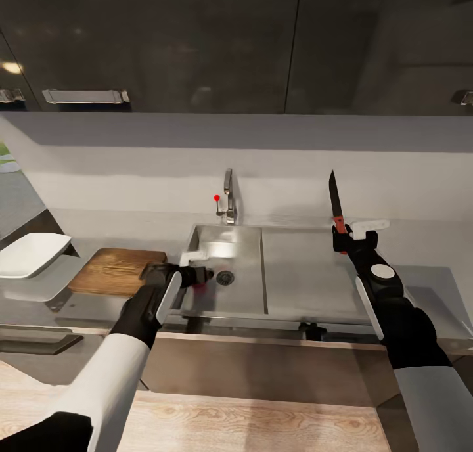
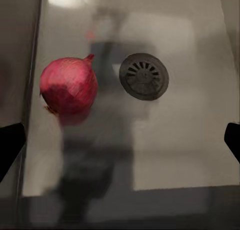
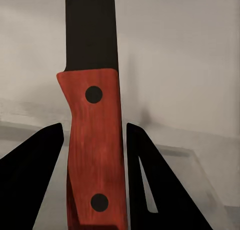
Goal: In the kitchen, take the Vidalia onion out of the sink, dice it on the chopping board with the paring knife, put the diced onion into the bowl on the countertop, then place both the paring knife and the chopping board into the sink.
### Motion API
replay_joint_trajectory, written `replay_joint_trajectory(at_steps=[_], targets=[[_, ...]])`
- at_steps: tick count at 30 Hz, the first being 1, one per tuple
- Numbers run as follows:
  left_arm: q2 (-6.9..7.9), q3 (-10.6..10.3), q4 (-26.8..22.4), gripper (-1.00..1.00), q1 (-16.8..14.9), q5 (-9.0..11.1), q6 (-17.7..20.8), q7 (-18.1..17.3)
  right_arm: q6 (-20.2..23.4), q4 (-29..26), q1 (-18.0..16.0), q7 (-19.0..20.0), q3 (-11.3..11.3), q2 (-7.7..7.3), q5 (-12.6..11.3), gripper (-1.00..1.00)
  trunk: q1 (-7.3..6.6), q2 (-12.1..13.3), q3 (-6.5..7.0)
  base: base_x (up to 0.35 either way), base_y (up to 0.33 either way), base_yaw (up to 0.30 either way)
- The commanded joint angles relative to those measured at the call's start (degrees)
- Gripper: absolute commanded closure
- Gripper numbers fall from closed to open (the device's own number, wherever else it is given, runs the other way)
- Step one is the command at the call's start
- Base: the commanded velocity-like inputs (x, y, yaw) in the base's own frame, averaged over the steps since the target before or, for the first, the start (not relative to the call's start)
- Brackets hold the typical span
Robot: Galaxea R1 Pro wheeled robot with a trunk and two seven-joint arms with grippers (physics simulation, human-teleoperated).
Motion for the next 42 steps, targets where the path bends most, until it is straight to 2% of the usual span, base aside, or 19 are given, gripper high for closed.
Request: replay_joint_trajectory(at_steps=[1,4,5,6,7,8,14,23,27,28,29,32,34,35,39,41,42], targets=[[-0.19,-0.1,0.3,-1.00,-0.1,0.5,0.1,1.4,0.4,-0.1,-0.1,-0.3,0.2,-0.06,0.5,1.00,0.03,-0.1,-0.11,0.000,0.000,0.000],[-0.42,-0.4,0.8,-1.00,-0.1,0.4,-0.5,2.8,0.4,-0.1,-0.1,-0.3,0.2,-0.06,0.5,1.00,0.03,-0.1,-0.11,0.000,0.000,0.000],[-0.48,-1.1,0.9,-1.00,-0.2,0.4,-0.9,3.2,0.4,-0.1,-0.1,-0.3,0.2,-0.06,0.5,1.00,0.03,-0.1,-0.11,0.000,0.000,0.000],[-0.56,-2.2,1.1,-1.00,-0.2,0.4,-1.3,3.6,0.4,-0.1,-0.1,-0.3,0.2,-0.05,0.5,1.00,0.03,-0.1,-0.11,0.000,0.000,0.000],[-0.63,-4.5,1.3,-1.00,-0.2,0.5,-1.6,4.2,0.4,-0.1,-0.1,-0.3,0.2,-0.04,0.5,1.00,0.03,-0.1,-0.11,0.000,0.000,0.000],[-0.65,-5.3,1.5,-1.00,-0.2,0.5,-1.7,4.7,0.4,-0.1,-0.1,-0.3,0.2,-0.01,0.5,1.00,0.03,-0.1,-0.11,0.000,0.000,0.000],[-1.42,-7.1,2.0,-1.00,-0.2,0.5,-1.9,10.1,0.4,-0.1,-0.1,-0.3,0.3,0.02,0.5,1.00,0.03,-0.1,-0.11,0.000,0.000,0.000],[-1.90,-8.9,0.8,-1.00,-0.4,0.5,-1.7,11.2,0.4,-0.1,-0.1,-0.2,0.3,0.03,0.4,1.00,0.03,-0.1,-0.11,0.000,0.000,0.000],[-1.89,-9.8,0.6,-1.00,-2.5,0.5,-1.3,11.2,0.3,-0.1,0.0,-0.2,0.4,0.08,0.4,1.00,0.03,-0.1,-0.11,0.000,0.000,0.000],[-1.80,-10.3,1.8,-1.00,-5.2,0.5,-0.1,11.1,0.3,-0.1,0.0,-0.2,0.9,0.51,0.2,1.00,0.03,-0.1,-0.11,0.000,0.000,0.000],[-1.78,-11.0,2.6,-1.00,-6.3,0.4,0.9,11.1,0.3,-0.1,0.0,-0.2,1.1,0.73,0.2,1.00,0.03,-0.1,-0.11,0.000,0.000,0.000],[-1.76,-16.1,4.9,-1.00,-9.0,0.4,3.3,11.1,0.4,-0.1,-0.1,-0.2,1.5,1.02,0.1,1.00,0.03,-0.1,-0.11,0.000,0.000,0.000],[-1.75,-22.1,6.6,-1.00,-10.8,0.4,4.5,11.1,0.3,-0.1,-0.1,-0.2,1.6,1.11,0.1,1.00,0.03,-0.1,-0.11,0.000,0.000,0.000],[-1.67,-26.8,7.6,-1.00,-12.4,0.4,6.7,11.1,0.3,-0.1,-0.1,-0.2,1.8,1.28,0.1,1.00,0.03,-0.1,-0.11,0.000,0.000,0.000],[-1.60,-29.2,8.7,-1.00,-13.2,0.4,10.1,11.1,0.4,-0.1,-0.1,-0.2,2.2,1.39,0.1,1.00,0.03,-0.1,-0.11,0.000,0.000,0.000],[-1.45,-31.2,9.5,-1.00,-13.8,0.3,11.0,11.1,0.4,-0.1,-0.1,-0.2,2.3,1.42,0.1,1.00,0.03,-0.1,-0.11,0.000,0.000,0.000],[-0.51,-35.2,10.2,-1.00,-14.1,0.3,11.5,11.0,0.4,-0.1,-0.1,-0.2,2.4,1.43,0.1,1.00,0.03,-0.1,-0.11,0.000,0.000,0.000]])
